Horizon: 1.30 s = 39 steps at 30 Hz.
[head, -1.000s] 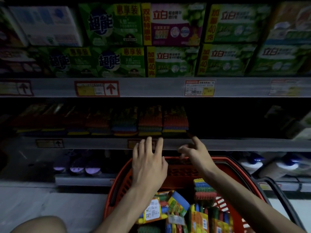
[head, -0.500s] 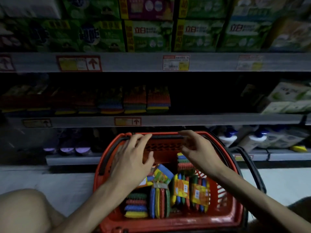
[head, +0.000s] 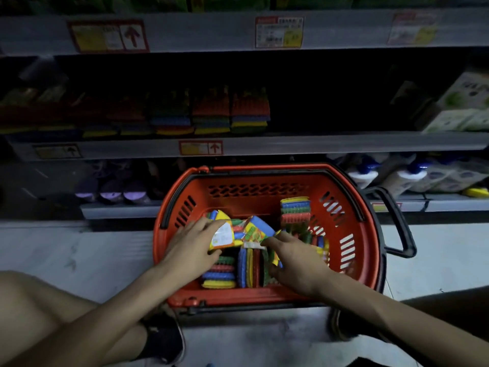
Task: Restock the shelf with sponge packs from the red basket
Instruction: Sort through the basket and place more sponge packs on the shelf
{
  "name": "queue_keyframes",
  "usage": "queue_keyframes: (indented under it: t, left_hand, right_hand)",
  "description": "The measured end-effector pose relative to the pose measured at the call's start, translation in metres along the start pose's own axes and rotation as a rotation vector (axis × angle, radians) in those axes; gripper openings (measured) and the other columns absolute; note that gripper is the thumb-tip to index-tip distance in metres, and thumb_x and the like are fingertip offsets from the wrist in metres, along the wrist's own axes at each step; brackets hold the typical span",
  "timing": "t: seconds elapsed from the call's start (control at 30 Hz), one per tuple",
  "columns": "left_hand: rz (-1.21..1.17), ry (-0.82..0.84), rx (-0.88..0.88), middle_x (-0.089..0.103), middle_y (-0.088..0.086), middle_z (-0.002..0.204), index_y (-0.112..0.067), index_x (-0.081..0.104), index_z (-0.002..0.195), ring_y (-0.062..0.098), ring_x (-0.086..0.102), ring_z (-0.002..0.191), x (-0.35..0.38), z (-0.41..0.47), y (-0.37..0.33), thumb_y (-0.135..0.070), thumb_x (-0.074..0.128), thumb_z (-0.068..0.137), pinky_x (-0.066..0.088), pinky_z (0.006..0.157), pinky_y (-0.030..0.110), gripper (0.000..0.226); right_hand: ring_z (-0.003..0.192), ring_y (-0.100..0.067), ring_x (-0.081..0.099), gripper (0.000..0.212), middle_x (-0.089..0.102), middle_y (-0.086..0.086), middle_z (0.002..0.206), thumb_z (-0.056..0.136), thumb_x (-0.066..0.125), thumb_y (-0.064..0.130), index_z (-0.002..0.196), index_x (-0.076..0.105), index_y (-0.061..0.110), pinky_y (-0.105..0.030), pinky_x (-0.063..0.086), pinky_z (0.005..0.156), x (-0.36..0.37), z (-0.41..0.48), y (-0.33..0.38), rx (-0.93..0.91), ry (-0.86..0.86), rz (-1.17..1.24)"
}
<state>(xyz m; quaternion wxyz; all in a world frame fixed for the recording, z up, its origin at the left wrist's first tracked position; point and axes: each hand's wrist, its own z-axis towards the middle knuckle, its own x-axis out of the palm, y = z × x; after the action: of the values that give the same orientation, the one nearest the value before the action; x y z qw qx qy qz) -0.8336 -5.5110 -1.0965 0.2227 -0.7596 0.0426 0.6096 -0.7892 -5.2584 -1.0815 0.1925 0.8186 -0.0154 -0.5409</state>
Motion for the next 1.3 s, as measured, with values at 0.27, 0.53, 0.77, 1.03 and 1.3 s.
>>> queue_keyframes:
  t: [0.27,0.53,0.77,1.03,1.3]
  left_hand:
    - [0.391,-0.030,0.170,0.049,0.017,0.147,-0.021,0.038,0.157,0.037,0.049,0.134,0.019,0.020,0.007,-0.040,0.088,0.070,0.043,0.108,0.049,0.102]
    - [0.402,0.169,0.075,0.030,0.013,0.160,-0.023,0.003,0.164,0.033,0.034,0.144,0.030,0.041,0.007,-0.050,0.070,0.087,0.036,0.113,0.045,0.105]
    - [0.105,0.121,-0.079,0.051,0.004,0.141,-0.020,0.035,0.151,0.028,0.050,0.132,0.018,0.052,-0.004,-0.047,0.073,0.080,0.044,0.101,0.041,0.085]
    - [-0.823,0.055,-0.460,0.072,-0.003,0.101,-0.022,0.063,0.114,0.016,0.071,0.091,-0.019,0.055,0.006,-0.050,0.077,0.059,0.055,0.083,0.038,0.063]
    - [-1.103,0.091,-0.535,0.079,0.004,0.099,-0.023,0.077,0.105,0.026,0.072,0.098,-0.025,0.047,-0.002,-0.061,0.070,0.073,0.047,0.088,0.036,0.050]
  right_hand:
    - [0.148,-0.037,0.024,0.094,0.017,-0.017,0.164,0.091,0.052,-0.004,0.164,0.006,0.034,-0.049,0.043,0.102,0.003,0.024,0.006,-0.378,0.118,-0.445]
    - [0.148,-0.042,0.028,0.073,0.015,-0.026,0.165,0.099,0.054,0.005,0.160,0.021,0.026,-0.051,0.047,0.102,0.023,0.045,-0.004,-0.572,0.094,-0.628]
    - [0.117,-0.027,0.061,0.066,0.059,-0.004,0.129,0.071,0.080,0.026,0.129,0.052,0.015,-0.039,0.054,0.083,-0.002,0.040,-0.025,-0.427,-0.103,-0.275]
    - [0.095,-0.013,0.070,0.069,0.069,0.008,0.109,0.070,0.084,0.059,0.121,0.051,0.028,-0.037,0.059,0.087,-0.050,0.000,-0.044,0.331,-0.145,0.717]
    - [0.101,-0.028,0.076,0.072,0.077,-0.012,0.113,0.070,0.087,0.024,0.130,0.051,0.011,-0.041,0.057,0.096,-0.064,-0.011,-0.051,0.428,-0.047,1.367]
